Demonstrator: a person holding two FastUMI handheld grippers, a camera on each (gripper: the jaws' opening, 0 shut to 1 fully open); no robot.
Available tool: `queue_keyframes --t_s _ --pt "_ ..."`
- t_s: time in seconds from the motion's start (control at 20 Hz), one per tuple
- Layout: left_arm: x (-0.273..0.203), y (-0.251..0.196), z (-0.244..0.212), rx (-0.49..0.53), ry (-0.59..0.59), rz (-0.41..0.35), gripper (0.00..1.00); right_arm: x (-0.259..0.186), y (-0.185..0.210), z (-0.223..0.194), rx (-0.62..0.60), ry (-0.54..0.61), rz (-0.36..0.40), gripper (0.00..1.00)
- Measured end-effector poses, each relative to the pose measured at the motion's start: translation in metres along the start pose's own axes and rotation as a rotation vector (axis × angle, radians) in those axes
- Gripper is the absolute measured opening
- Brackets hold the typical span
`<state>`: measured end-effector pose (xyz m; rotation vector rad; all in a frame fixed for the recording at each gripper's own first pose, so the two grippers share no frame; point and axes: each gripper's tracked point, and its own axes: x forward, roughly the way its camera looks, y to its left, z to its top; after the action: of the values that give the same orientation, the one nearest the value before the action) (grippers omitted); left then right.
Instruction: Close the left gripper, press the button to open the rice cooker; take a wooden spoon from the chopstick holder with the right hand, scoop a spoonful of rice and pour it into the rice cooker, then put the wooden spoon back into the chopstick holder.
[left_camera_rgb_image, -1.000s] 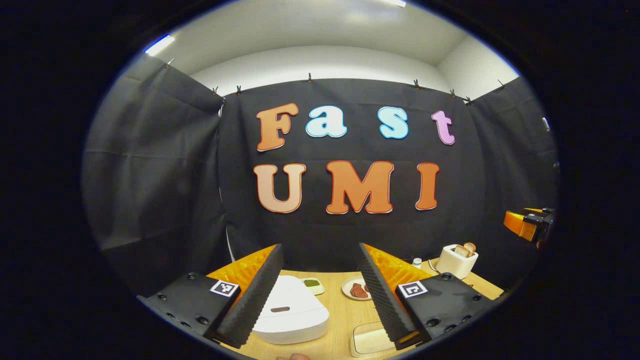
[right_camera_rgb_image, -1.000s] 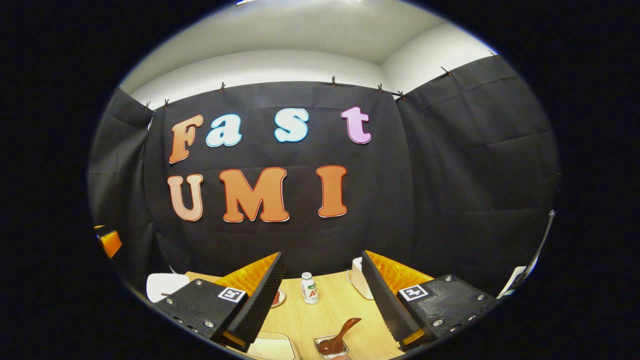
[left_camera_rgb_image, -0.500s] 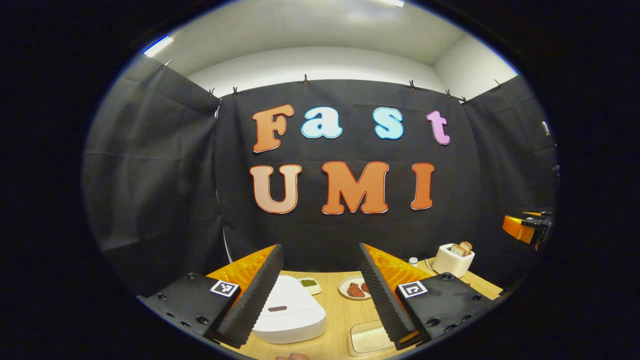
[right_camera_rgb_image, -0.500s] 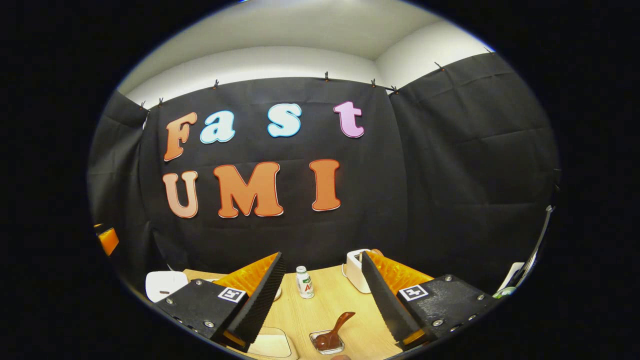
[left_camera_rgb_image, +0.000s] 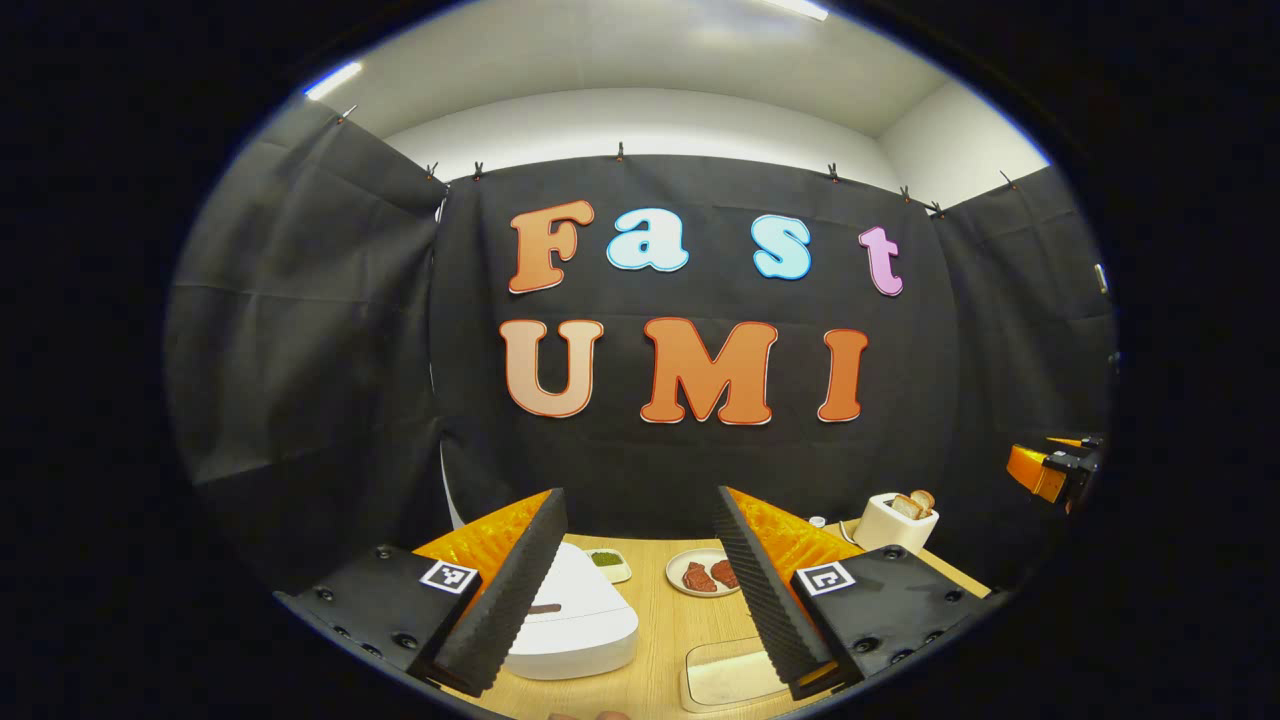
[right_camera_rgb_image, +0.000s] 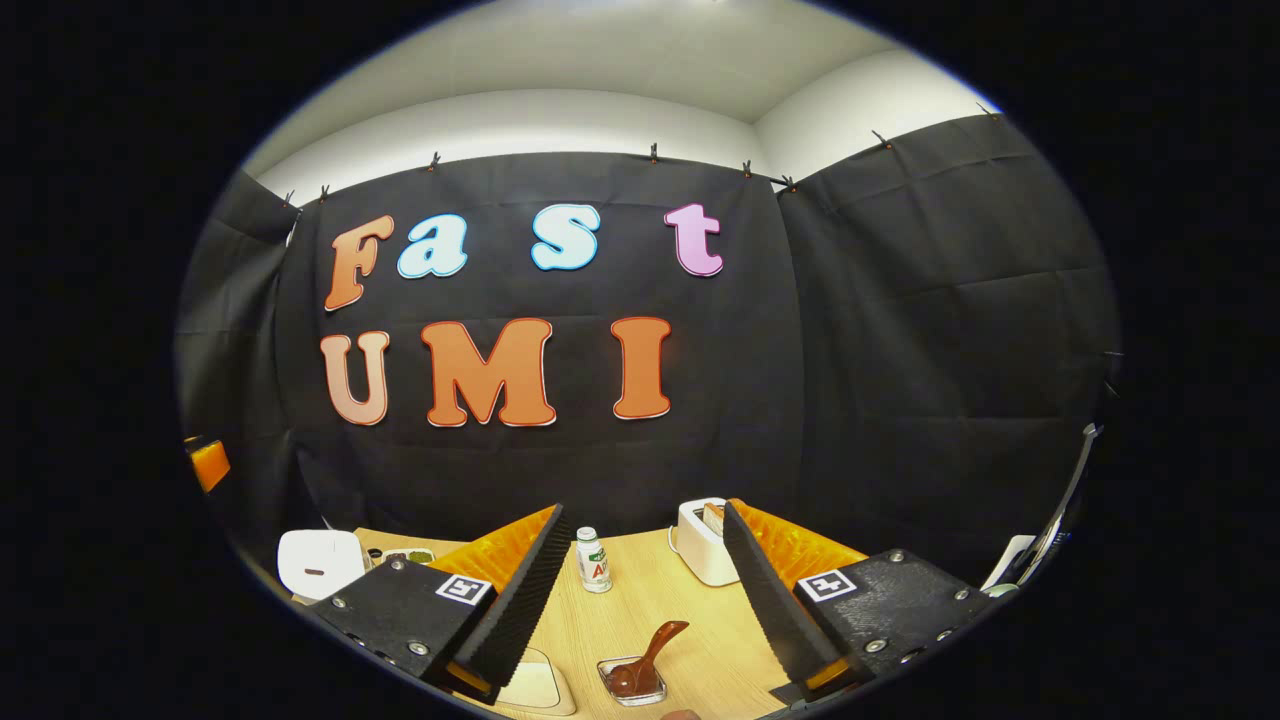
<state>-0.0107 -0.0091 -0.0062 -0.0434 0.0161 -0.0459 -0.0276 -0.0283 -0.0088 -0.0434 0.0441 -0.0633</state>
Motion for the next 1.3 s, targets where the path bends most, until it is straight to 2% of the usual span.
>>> queue_keyframes --t_s 0.3,0.35,0.6,0.7,0.8,0.9,1.1,1.2,1.3 --pt "-0.003 0.023 0.012 -0.022 -0.030 0.031 1.00 -0.003 -0.016 0.003 -0.016 -0.019 -0.025 0.96" --pt "0.000 0.024 0.014 -0.025 -0.040 0.037 0.95 -0.003 -0.017 0.003 -0.010 -0.019 -0.025 0.96" --pt "-0.009 0.033 0.034 -0.032 -0.116 0.068 0.12 -0.002 -0.020 -0.005 0.002 -0.006 -0.012 0.96" --pt "-0.007 0.024 0.033 -0.040 -0.116 0.028 0.06 -0.001 -0.020 -0.006 -0.004 -0.007 -0.011 0.96" --pt "-0.023 0.035 0.034 -0.037 -0.095 0.062 0.05 -0.001 -0.019 -0.008 -0.005 -0.001 -0.006 0.96" --pt "-0.003 0.028 0.019 -0.049 -0.066 0.039 0.04 0.000 -0.018 -0.009 -0.002 0.002 -0.001 0.96" --pt "0.001 0.057 0.019 0.000 -0.023 0.066 0.04 0.002 -0.017 -0.015 -0.010 0.012 0.006 0.96" --pt "0.010 0.062 0.009 -0.026 0.020 0.042 0.05 0.003 -0.017 -0.019 -0.006 0.020 0.007 0.95" --pt "0.021 0.079 -0.005 -0.022 0.077 0.054 0.05 0.003 -0.015 -0.028 0.014 0.046 0.021 0.95"
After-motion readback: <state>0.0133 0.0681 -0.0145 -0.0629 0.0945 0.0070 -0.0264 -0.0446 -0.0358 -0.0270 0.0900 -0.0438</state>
